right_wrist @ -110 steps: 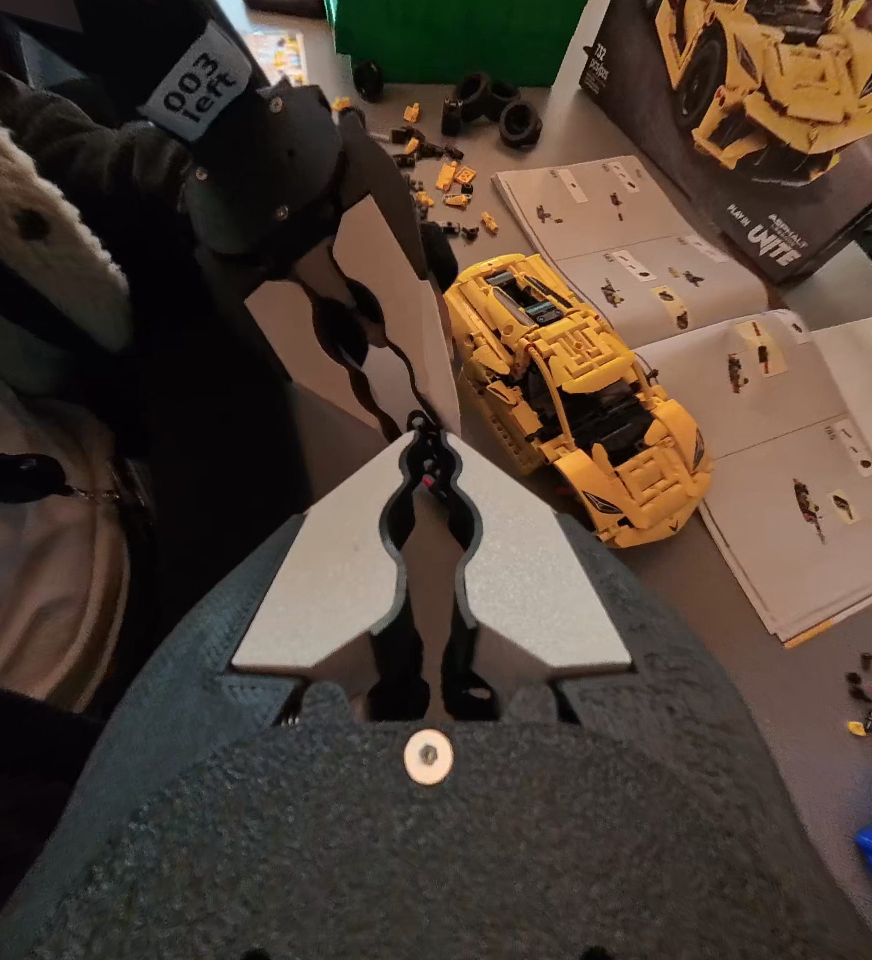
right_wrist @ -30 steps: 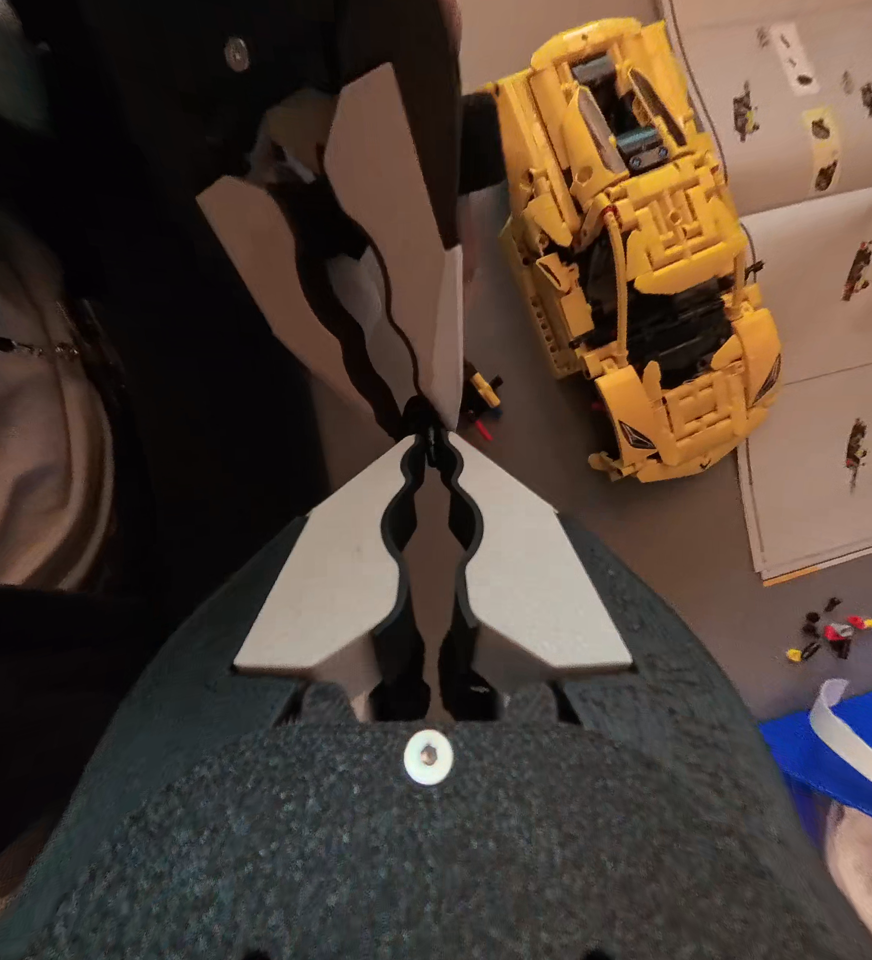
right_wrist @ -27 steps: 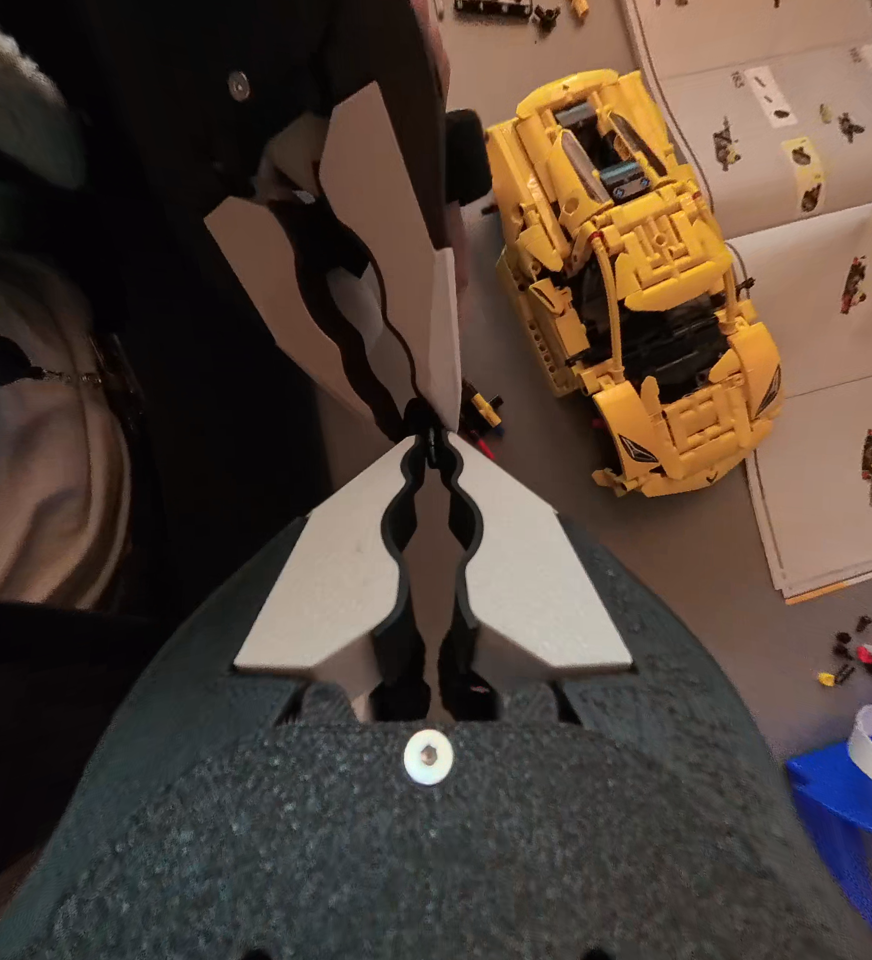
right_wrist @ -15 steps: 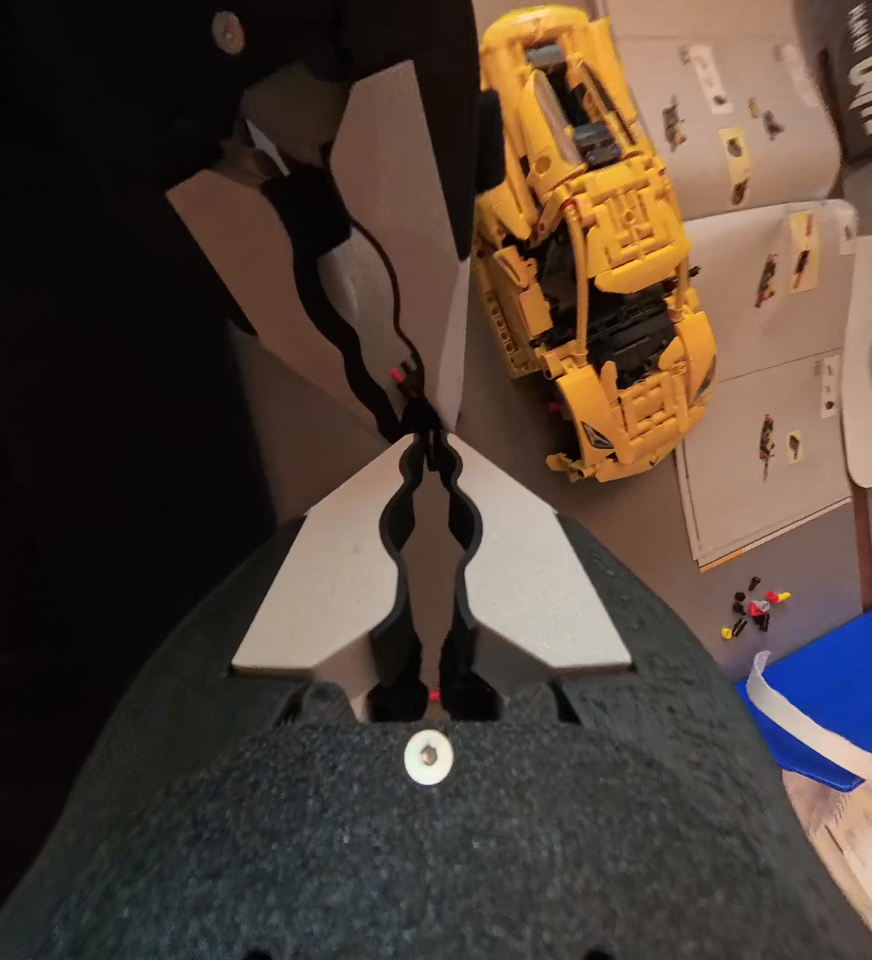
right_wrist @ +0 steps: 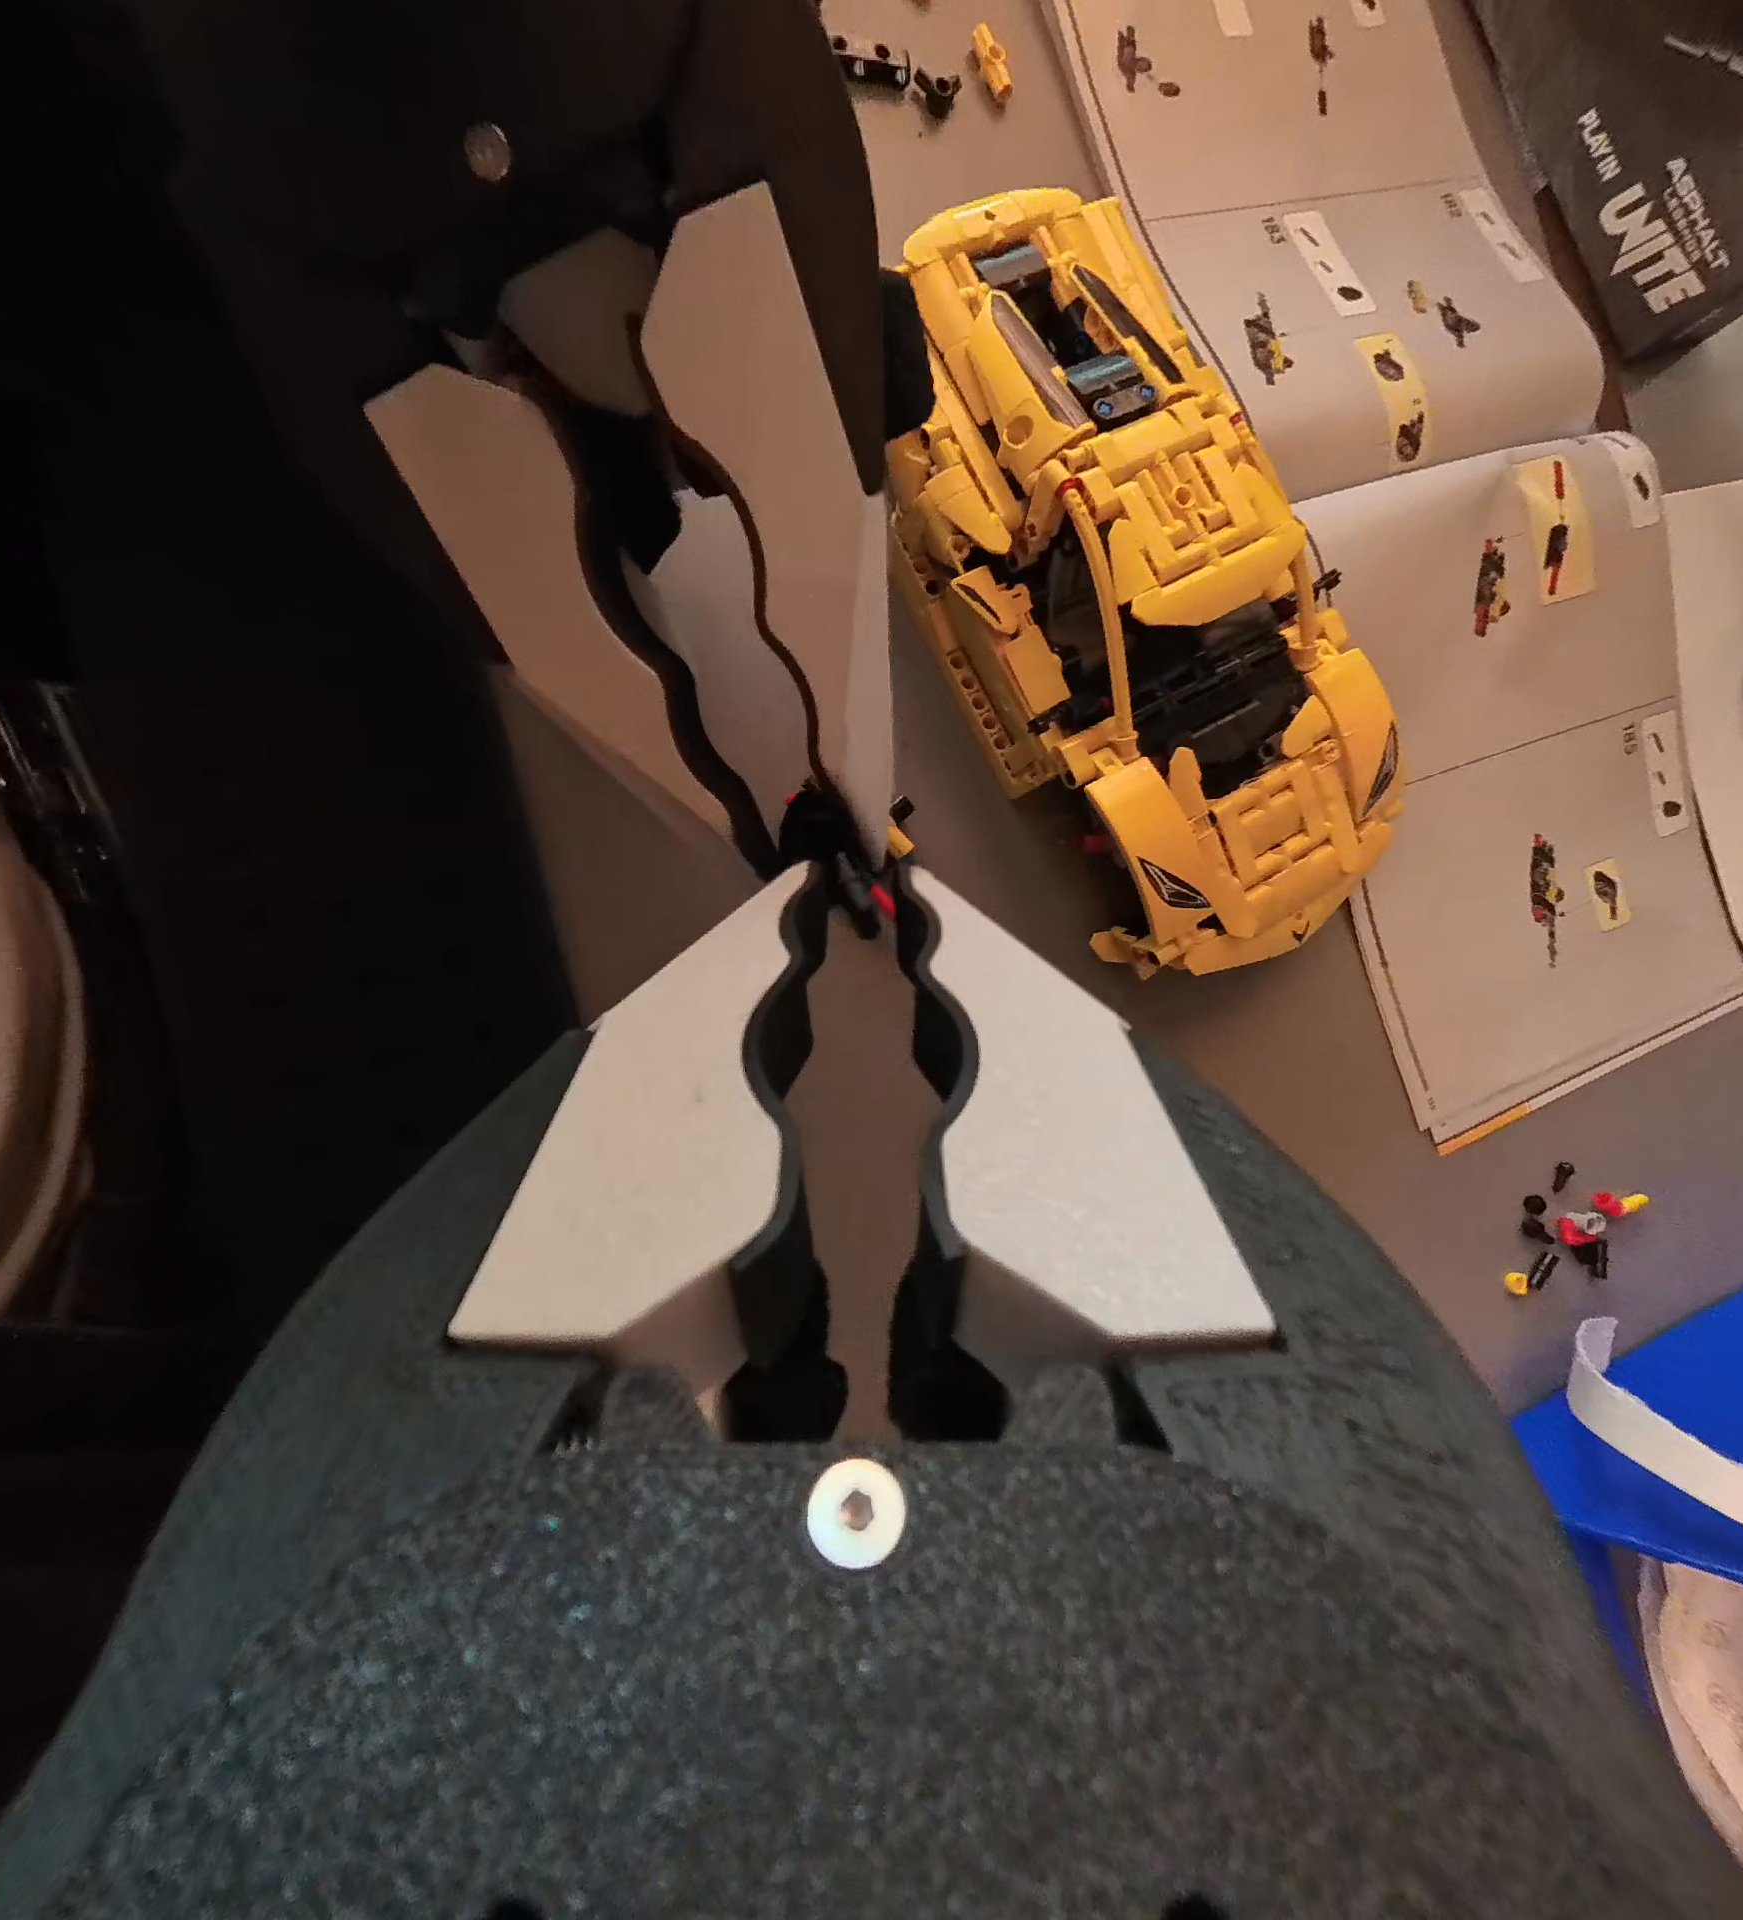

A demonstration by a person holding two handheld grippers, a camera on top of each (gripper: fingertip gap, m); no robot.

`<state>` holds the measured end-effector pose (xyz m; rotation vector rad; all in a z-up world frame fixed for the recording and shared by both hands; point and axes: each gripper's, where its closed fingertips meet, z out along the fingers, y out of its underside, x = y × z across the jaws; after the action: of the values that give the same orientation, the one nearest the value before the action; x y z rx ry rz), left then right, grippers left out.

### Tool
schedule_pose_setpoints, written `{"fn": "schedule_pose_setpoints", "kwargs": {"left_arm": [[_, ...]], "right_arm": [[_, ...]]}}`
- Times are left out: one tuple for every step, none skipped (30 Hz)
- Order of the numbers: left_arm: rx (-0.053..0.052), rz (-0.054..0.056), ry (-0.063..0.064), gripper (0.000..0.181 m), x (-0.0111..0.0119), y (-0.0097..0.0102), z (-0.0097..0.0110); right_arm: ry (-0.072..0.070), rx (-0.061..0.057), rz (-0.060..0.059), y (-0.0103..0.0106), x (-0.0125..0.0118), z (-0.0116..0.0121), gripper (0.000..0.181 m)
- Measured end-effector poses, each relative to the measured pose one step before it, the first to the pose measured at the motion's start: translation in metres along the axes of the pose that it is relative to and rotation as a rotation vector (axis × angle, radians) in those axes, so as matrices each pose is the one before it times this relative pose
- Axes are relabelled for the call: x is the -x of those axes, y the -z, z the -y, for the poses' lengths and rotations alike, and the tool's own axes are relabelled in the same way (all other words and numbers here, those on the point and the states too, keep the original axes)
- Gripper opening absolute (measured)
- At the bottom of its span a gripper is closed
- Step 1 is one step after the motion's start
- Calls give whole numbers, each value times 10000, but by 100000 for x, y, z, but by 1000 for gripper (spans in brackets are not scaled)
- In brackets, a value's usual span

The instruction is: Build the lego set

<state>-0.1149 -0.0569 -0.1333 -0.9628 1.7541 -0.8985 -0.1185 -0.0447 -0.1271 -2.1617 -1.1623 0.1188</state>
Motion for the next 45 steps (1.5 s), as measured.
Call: {"fn": "schedule_pose_setpoints", "kwargs": {"left_arm": [[-52,-32,60,14,-9,30,73],[-90,-37,85,14,0,62,151],[-84,-34,89,14,13,59,142],[-64,-1,68,14,63,64,89],[-61,0,64,14,73,65,73],[-71,-22,73,14,34,62,111],[-98,-14,53,14,17,79,175],[-104,-14,23,14,-11,62,196],[-65,-18,9,14,-35,46,131],[-18,-1,-3,14,-11,7,35],[16,-5,-15,14,-21,-16,-17],[19,-9,-9,14,-28,-18,-43],[-5,1,-5,14,-10,-17,16],[-7,-6,-4,14,-24,3,25],[4,-5,2,14,-5,-6,-5],[25,0,1,14,11,-14,-52],[41,0,-2,14,4,-17,-77],[36,22,0,14,63,-6,-96],[45,53,-5,14,134,28,-114],[83,77,-22,15,203,46,-196],[130,114,-17,15,311,64,-310],[132,129,21,15,372,56,-335],[94,89,76,15,330,61,-269],[69,54,114,15,290,33,-209],[76,50,106,15,237,-3,-227],[107,16,67,15,155,-56,-287],[122,8,40,14,103,-95,-313],[93,63,28,14,178,-84,-257],[59,71,32,14,200,-45,-181],[41,54,62,14,225,2,-179],[28,71,112,14,335,38,-195],[13,99,166,14,472,84,-202],[-14,125,210,14,618,169,-196],[-28,145,222,14,745,245,-195],[-17,198,196,14,923,336,-237],[-8,252,179,15,1092,410,-270],[-13,254,189,14,1116,430,-277],[-61,231,237,14,1062,429,-177],[-156,175,314,15,936,438,51],[-231,89,348,14,697,391,254],[-241,24,296,14,456,327,332],[-178,10,183,15,273,219,266],[-67,9,62,14,110,85,112],[22,-10,-16,14,-26,-27,-39],[60,-36,-37,14,-145,-110,-100]], "right_arm": [[-56,-86,111,163,69,90,11],[-75,-94,102,142,63,89,11],[-25,-60,53,164,18,49,12],[34,-124,19,221,46,116,12],[41,-149,-49,244,-46,143,12],[10,-164,-38,245,-47,162,11],[-22,-181,123,192,162,183,11],[-59,-137,108,118,116,135,11],[-53,-59,41,26,-11,28,11],[-10,-14,42,-32,15,-43,11],[24,7,-55,-38,-96,-54,11],[39,-16,-10,-36,-3,-16,11],[22,-16,37,-41,68,18,10],[27,5,19,-49,44,-1,10],[48,-12,13,-62,73,22,9],[88,50,-52,-118,-21,-99,8],[162,58,-140,-32,-101,-87,7],[160,-19,-279,187,-276,1,7],[92,-115,-299,373,-328,47,5],[-68,-116,-361,485,-514,-93,3],[-197,-101,-236,419,-416,-392,2],[-372,12,-134,239,-296,-853,2],[-412,192,89,-68,31,-1470,4],[-540,309,412,-308,591,-1829,6],[-569,210,686,-445,1066,-1601,9],[-496,-3,541,-538,936,-1116,12],[-334,-230,435,-632,916,-669,13],[-153,-204,264,-710,742,-538,13],[-22,-66,-81,-775,216,-502,13],[98,-48,1,-872,361,-251,13],[165,-7,70,-948,443,11,13],[245,66,-56,-984,179,168,14],[276,51,-95,-994,71,323,14],[226,-3,40,-962,238,474,16],[203,14,101,-877,237,452,17],[174,98,-76,-772,-163,252,18],[121,246,-28,-639,-166,-70,18],[41,301,56,-432,-76,-256,19],[-38,217,14,-179,-109,-180,20],[-53,48,22,48,3,-57,20],[-7,-112,20,159,85,69,19],[59,-138,-94,173,-49,61,17],[128,-49,-160,103,-191,-56,16],[128,6,-164,19,-273,-75,15],[92,-11,-31,-82,-180,14,16]]}}
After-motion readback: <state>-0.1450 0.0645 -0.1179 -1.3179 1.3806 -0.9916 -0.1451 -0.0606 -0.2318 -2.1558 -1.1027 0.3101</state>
